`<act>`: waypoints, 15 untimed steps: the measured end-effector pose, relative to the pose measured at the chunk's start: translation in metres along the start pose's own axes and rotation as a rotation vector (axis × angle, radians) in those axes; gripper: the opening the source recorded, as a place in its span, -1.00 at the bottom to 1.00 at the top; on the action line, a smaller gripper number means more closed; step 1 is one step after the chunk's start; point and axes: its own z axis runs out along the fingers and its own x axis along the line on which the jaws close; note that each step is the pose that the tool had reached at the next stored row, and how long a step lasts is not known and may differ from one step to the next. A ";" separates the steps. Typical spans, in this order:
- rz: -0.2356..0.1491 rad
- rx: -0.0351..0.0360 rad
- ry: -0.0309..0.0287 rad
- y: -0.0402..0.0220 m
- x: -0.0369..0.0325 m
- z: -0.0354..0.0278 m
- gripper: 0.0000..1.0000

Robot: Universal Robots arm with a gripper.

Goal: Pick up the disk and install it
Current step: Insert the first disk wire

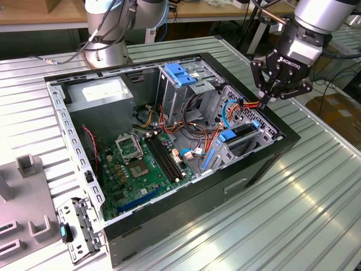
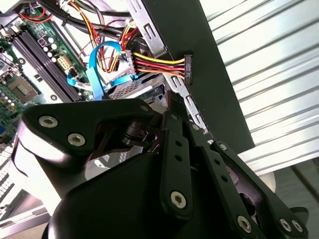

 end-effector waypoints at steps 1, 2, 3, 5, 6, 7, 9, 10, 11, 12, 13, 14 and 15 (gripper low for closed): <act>-0.004 0.0000 0.0002 -0.0010 0.0001 -0.0001 -0.79; -0.009 -0.0001 0.0004 -0.0034 -0.0002 -0.0002 -0.79; -0.013 -0.0001 0.0004 -0.0063 -0.0009 -0.0002 -0.79; -0.022 -0.0001 0.0005 -0.0105 -0.0020 -0.0003 -0.79; -0.024 -0.0001 0.0006 -0.0121 -0.0024 -0.0003 -0.79; -0.027 -0.0001 0.0007 -0.0137 -0.0028 -0.0004 -0.79; -0.031 -0.0001 0.0009 -0.0169 -0.0035 -0.0005 -0.79; -0.033 -0.0001 0.0009 -0.0187 -0.0035 -0.0005 -0.77; -0.035 -0.0001 0.0008 -0.0202 -0.0032 -0.0005 -0.77; -0.037 -0.0001 0.0009 -0.0216 -0.0031 -0.0005 -0.77; -0.039 -0.0003 0.0013 -0.0230 -0.0035 -0.0007 -0.65; -0.040 -0.0008 0.0021 -0.0240 -0.0040 -0.0006 -0.65; -0.043 -0.0019 0.0040 -0.0249 -0.0046 -0.0006 -0.65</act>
